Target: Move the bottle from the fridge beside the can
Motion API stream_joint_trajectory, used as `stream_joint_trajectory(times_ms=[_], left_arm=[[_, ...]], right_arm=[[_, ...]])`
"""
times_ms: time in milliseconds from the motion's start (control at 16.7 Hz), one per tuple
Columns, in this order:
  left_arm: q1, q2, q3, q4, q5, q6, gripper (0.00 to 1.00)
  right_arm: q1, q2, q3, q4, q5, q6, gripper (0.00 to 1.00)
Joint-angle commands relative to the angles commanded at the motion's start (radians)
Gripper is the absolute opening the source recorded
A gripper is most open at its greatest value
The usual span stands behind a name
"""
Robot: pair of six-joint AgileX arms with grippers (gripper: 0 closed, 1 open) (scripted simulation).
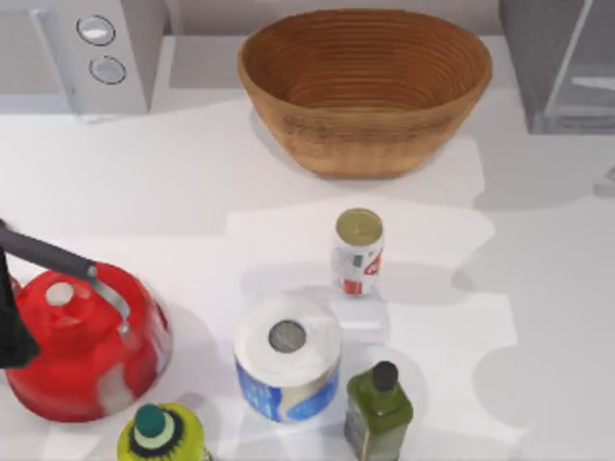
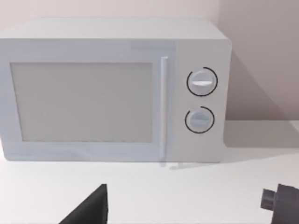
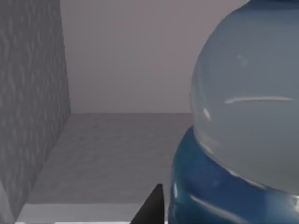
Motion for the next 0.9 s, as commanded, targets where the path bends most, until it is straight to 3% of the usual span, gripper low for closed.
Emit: stream_joint_trajectory(times_ms=[240,660,900], left_arm=[[0.0,0.0,0.0,0.0,0.0,0.0,1.0],[0.0,0.0,0.0,0.0,0.0,0.0,1.0],[0.0,0.0,0.0,0.0,0.0,0.0,1.0]], right_arm=[[0.19,0.08,-0.055,0.128,0.186,-0.003,0.0],[0.705,0.202,-0.201,0.404,0.691,-0.012,0.0],[0.854,0.222,-0.258,0.489,0.841,-0.015,0.0]])
